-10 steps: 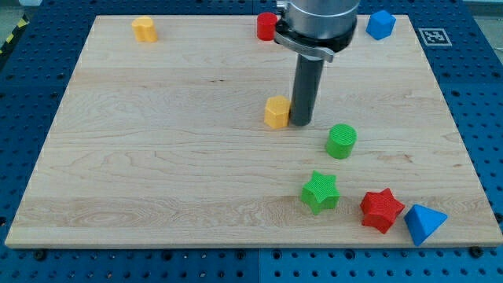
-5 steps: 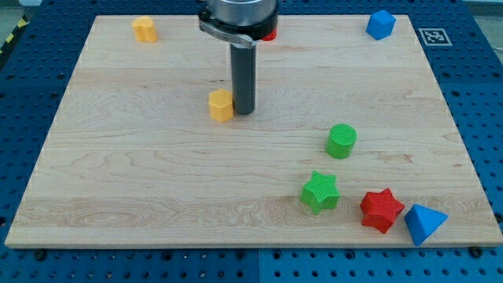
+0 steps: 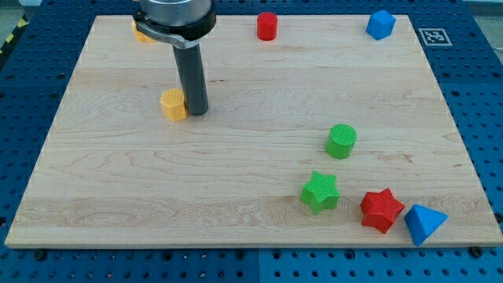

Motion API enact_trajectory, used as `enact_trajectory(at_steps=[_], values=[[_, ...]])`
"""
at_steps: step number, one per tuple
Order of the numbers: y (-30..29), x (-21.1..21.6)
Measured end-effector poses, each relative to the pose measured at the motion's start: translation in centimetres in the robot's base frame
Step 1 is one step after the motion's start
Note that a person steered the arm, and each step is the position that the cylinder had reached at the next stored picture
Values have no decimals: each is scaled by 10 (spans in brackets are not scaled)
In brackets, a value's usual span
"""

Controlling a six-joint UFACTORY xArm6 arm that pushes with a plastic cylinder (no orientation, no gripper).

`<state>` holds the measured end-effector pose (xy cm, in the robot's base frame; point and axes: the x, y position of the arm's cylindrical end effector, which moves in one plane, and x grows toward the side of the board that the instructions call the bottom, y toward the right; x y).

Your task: Slide the yellow hexagon to the center right

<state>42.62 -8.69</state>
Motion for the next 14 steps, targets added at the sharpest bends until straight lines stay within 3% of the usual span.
enact_trajectory(at_steps=[3, 7, 9, 10, 14], values=[[-1, 15], [-57, -3], [-32, 2], [-29, -17], [-43, -36]])
